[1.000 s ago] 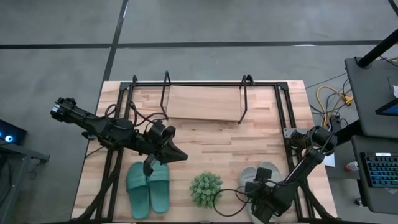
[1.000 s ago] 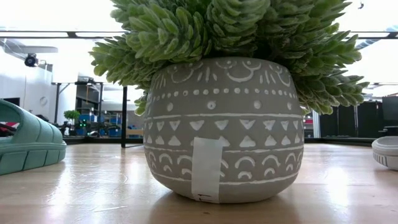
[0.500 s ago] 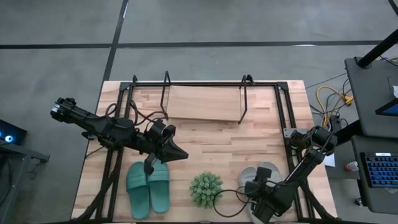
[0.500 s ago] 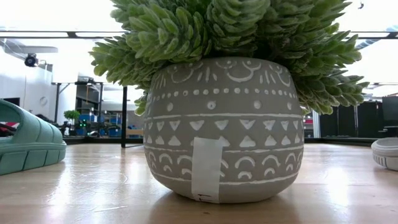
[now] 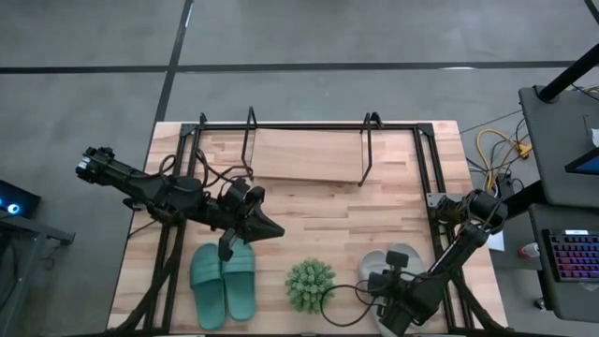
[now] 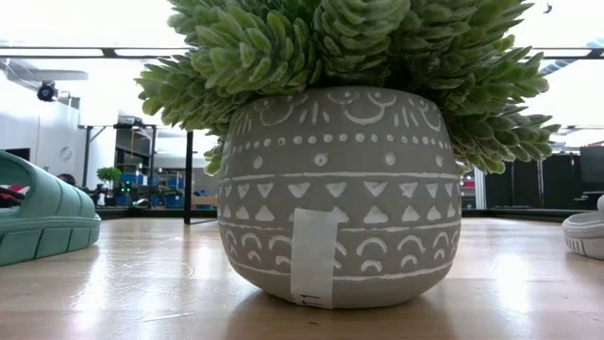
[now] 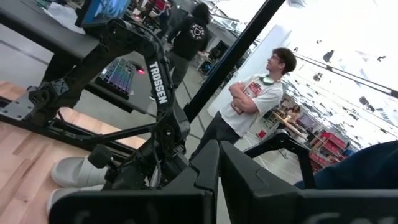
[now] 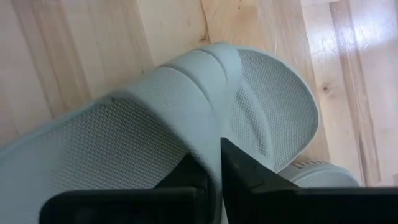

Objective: Pick and place slides into the shelf
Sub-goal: Put the left gray slipper on the shelf

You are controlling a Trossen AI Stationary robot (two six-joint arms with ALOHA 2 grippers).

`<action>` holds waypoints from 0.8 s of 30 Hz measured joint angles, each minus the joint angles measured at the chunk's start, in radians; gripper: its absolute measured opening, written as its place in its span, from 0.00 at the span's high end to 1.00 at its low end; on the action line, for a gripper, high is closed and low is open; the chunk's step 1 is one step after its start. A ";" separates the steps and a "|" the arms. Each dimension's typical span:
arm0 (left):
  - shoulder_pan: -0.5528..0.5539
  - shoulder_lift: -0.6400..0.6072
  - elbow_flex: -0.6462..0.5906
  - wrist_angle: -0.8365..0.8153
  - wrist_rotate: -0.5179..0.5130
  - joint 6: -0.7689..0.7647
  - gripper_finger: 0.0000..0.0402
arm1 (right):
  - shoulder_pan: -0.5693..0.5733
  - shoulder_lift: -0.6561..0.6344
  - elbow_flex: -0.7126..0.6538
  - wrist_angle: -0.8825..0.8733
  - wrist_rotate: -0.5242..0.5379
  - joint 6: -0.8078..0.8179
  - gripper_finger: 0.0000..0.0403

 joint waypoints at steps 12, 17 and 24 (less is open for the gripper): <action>0.013 -0.003 0.000 0.000 0.004 0.018 1.00 | 0.000 -0.002 0.008 -0.067 0.005 0.037 0.97; 0.033 -0.006 0.004 0.002 0.005 0.019 1.00 | -0.002 -0.002 0.040 -0.138 0.031 0.047 0.97; 0.060 -0.010 0.005 0.002 0.010 0.019 1.00 | -0.007 -0.003 0.066 -0.226 0.051 0.054 0.97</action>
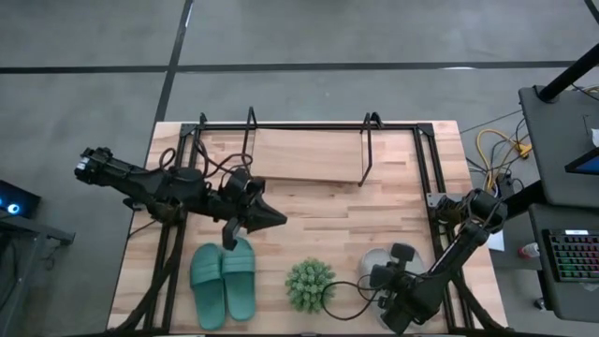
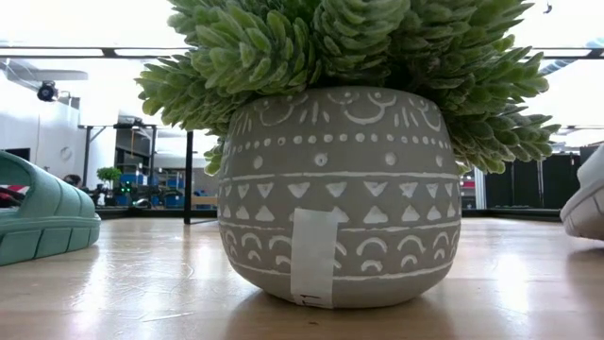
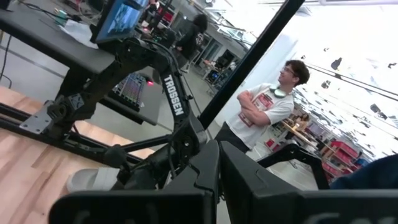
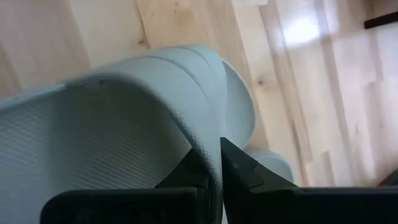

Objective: Pick and place slides into the shelf
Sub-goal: Put the left gray slipper on the shelf

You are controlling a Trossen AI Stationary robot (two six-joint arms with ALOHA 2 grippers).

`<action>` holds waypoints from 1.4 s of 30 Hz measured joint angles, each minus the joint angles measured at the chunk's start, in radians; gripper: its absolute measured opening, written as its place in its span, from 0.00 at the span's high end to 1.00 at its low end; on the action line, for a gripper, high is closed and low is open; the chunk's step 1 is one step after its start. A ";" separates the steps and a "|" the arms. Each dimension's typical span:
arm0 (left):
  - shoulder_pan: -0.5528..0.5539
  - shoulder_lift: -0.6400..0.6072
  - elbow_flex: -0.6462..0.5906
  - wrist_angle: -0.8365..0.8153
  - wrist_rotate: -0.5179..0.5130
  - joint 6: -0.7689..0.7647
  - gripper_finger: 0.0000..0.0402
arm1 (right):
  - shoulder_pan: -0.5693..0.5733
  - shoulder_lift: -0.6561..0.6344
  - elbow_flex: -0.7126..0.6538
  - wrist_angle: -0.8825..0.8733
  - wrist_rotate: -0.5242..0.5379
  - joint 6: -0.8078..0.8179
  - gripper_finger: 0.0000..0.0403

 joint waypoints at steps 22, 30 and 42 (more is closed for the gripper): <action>0.018 -0.005 0.005 0.004 0.002 0.001 1.00 | -0.179 -0.126 0.016 -0.035 0.165 -0.178 0.97; 0.036 -0.037 0.005 -0.003 0.003 0.037 1.00 | -0.291 -0.194 0.016 -0.044 0.239 -0.320 0.97; 0.045 -0.121 0.004 -0.100 0.000 0.062 1.00 | -0.487 -0.295 0.019 -0.029 0.331 -0.557 0.97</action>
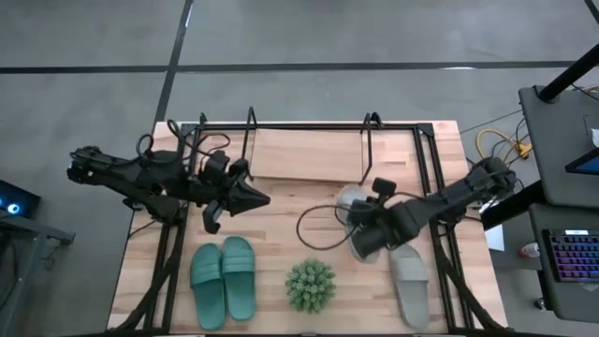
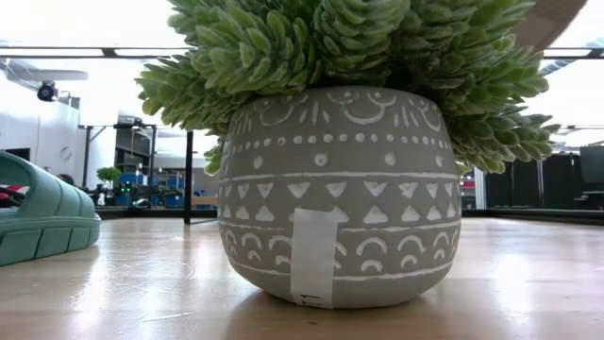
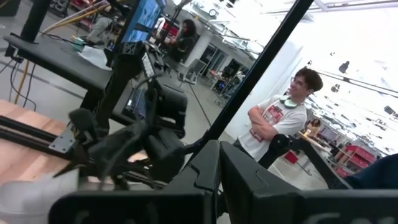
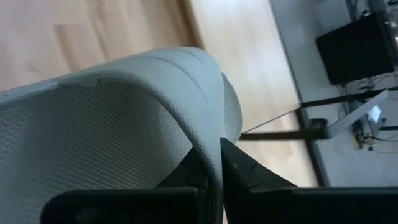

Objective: Pick and place slides into the shelf
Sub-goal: Put the left gray slipper on the shelf

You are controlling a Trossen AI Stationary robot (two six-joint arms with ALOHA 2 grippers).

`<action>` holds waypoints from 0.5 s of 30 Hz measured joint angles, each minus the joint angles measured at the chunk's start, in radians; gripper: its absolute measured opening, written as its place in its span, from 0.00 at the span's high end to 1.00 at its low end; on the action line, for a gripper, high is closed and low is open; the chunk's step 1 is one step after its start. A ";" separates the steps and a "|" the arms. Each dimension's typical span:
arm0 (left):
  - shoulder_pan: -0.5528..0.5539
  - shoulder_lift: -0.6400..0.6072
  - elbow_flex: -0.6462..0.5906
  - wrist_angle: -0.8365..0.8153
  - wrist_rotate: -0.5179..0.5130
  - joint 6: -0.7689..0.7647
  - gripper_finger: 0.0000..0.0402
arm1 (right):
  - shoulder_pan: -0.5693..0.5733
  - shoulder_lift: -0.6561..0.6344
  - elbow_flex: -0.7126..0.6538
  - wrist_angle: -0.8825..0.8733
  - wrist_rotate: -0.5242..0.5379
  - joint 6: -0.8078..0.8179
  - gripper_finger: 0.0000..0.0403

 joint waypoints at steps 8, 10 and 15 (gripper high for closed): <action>0.000 -0.015 -0.007 -0.008 -0.001 0.001 1.00 | -0.144 -0.028 0.022 0.089 0.001 -0.203 0.97; 0.000 -0.015 -0.005 -0.023 -0.004 0.012 1.00 | -0.177 -0.032 0.030 0.113 0.001 -0.247 0.97; 0.000 -0.019 -0.009 -0.054 -0.019 0.016 1.00 | -0.256 -0.031 0.062 0.161 0.001 -0.340 0.97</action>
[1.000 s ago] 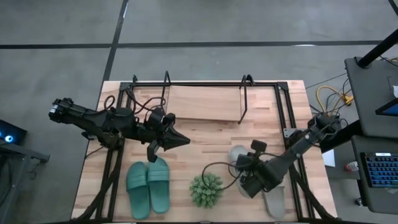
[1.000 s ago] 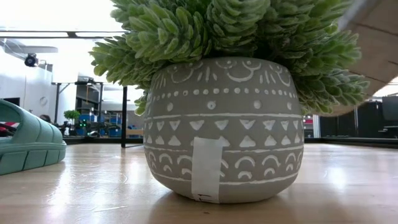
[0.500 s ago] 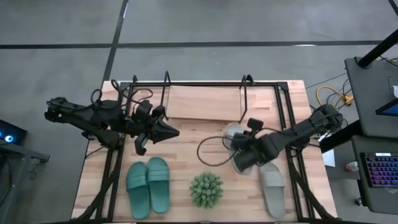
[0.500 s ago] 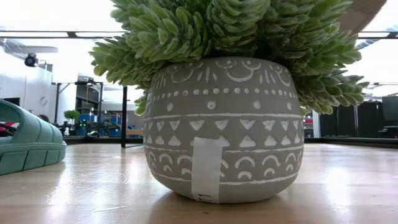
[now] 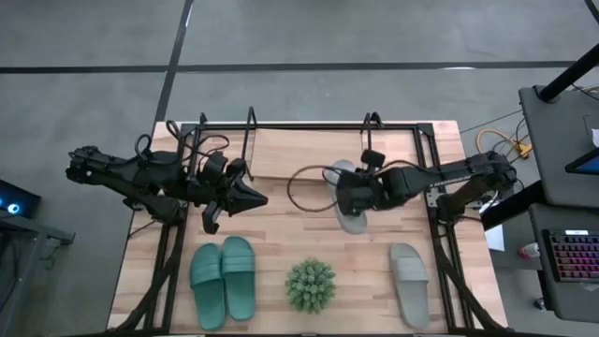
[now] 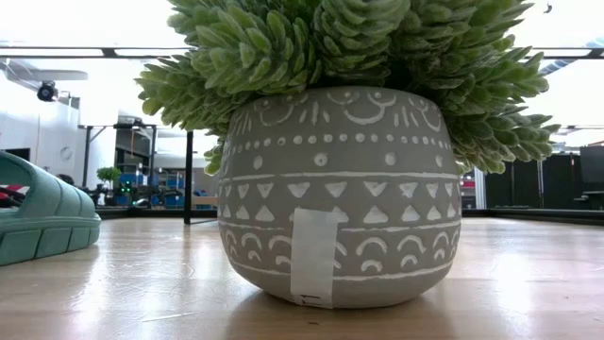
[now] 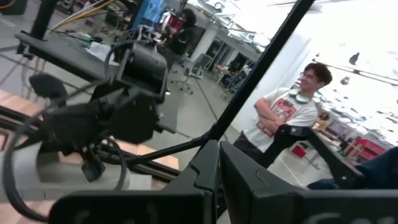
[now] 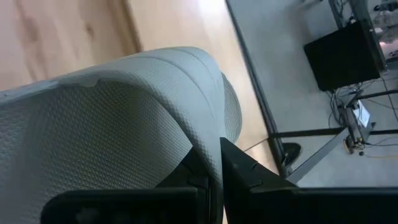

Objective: Pick and place slides into the shelf
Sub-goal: Put the left gray slipper on the shelf

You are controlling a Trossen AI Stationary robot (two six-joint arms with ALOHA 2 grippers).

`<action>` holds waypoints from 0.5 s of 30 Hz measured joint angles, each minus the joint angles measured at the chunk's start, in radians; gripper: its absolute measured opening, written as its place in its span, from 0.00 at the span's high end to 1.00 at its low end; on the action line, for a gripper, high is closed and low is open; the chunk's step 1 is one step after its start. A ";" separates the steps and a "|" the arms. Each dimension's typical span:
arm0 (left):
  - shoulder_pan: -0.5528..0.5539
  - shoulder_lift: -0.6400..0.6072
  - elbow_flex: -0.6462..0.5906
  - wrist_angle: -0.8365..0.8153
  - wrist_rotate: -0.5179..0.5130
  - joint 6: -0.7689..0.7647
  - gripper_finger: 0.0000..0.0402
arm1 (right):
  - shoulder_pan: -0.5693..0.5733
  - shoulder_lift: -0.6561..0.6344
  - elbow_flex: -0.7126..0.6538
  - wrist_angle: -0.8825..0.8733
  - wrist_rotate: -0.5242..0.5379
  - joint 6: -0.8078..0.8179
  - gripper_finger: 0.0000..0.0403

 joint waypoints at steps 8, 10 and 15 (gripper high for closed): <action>0.000 0.003 -0.002 -0.029 -0.015 0.000 1.00 | -0.106 0.024 0.051 0.090 -0.016 -0.166 0.97; 0.000 0.003 -0.002 -0.029 -0.015 0.000 1.00 | -0.133 0.025 0.053 0.106 -0.033 -0.186 0.97; 0.000 0.003 -0.002 -0.029 -0.015 0.001 1.00 | -0.192 0.025 0.052 0.140 -0.047 -0.269 0.97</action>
